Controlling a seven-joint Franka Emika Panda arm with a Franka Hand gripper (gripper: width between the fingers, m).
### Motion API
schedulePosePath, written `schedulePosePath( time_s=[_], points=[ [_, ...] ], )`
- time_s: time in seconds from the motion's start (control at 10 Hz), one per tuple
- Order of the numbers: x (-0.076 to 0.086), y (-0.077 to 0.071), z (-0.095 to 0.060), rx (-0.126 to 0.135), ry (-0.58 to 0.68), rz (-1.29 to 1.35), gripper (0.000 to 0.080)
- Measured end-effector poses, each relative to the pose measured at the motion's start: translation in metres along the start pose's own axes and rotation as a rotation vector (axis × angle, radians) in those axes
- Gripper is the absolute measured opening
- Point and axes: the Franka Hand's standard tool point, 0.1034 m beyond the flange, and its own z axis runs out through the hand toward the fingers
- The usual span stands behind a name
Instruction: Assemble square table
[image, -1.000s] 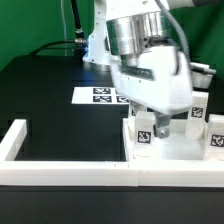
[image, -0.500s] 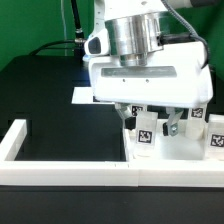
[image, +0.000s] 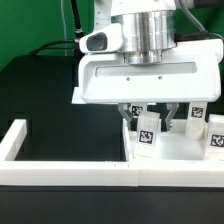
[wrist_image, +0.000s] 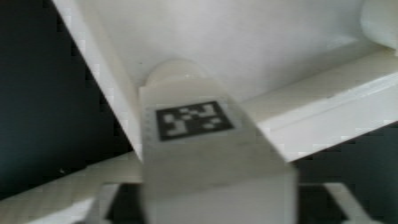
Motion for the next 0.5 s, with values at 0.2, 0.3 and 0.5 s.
schedulePosePath(
  time_s=[0.2,0.3,0.5],
  points=[
    [0.0005,0.0069,0.0010,-0.009,0.000,0.139,0.0303],
    [0.0010,0.0086,0.0013,-0.010,0.001,0.237,0.0301],
    [-0.0009,0.0122,0.0014,-0.015,-0.015,0.743,0.0301]
  ],
)
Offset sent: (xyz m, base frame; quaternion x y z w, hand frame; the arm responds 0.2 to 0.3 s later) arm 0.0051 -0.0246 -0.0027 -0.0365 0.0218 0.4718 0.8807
